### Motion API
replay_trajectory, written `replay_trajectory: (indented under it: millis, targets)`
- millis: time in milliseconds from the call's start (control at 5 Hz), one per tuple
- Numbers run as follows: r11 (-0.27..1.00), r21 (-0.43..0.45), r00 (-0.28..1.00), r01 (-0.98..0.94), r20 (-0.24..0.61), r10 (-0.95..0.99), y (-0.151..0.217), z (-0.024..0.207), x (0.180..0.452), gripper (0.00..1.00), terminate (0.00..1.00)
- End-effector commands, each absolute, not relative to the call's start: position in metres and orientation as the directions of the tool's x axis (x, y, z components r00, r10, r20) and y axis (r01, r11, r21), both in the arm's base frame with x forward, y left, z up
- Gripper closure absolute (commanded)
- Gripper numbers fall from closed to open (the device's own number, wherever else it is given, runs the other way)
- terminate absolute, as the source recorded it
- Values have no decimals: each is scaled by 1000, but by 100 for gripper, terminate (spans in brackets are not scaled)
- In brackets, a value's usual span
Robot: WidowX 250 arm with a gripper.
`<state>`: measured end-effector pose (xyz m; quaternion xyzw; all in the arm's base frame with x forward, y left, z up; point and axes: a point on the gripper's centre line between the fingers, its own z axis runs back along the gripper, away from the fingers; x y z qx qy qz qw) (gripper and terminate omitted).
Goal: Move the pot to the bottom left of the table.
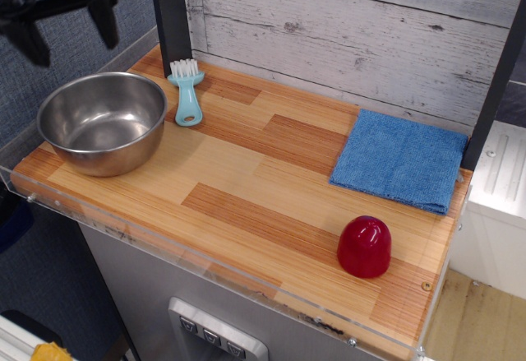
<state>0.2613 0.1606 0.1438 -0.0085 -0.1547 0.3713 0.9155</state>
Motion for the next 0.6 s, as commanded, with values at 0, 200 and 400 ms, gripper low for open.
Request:
replay_trajectory:
  millis: [0, 200, 400]
  targets:
    - [741, -167, 669, -650, 336, 663, 155, 168, 257, 0, 0]
    - [741, -167, 669, -650, 336, 663, 155, 168, 257, 0, 0]
    - [741, -167, 669, -650, 336, 663, 155, 168, 257, 0, 100]
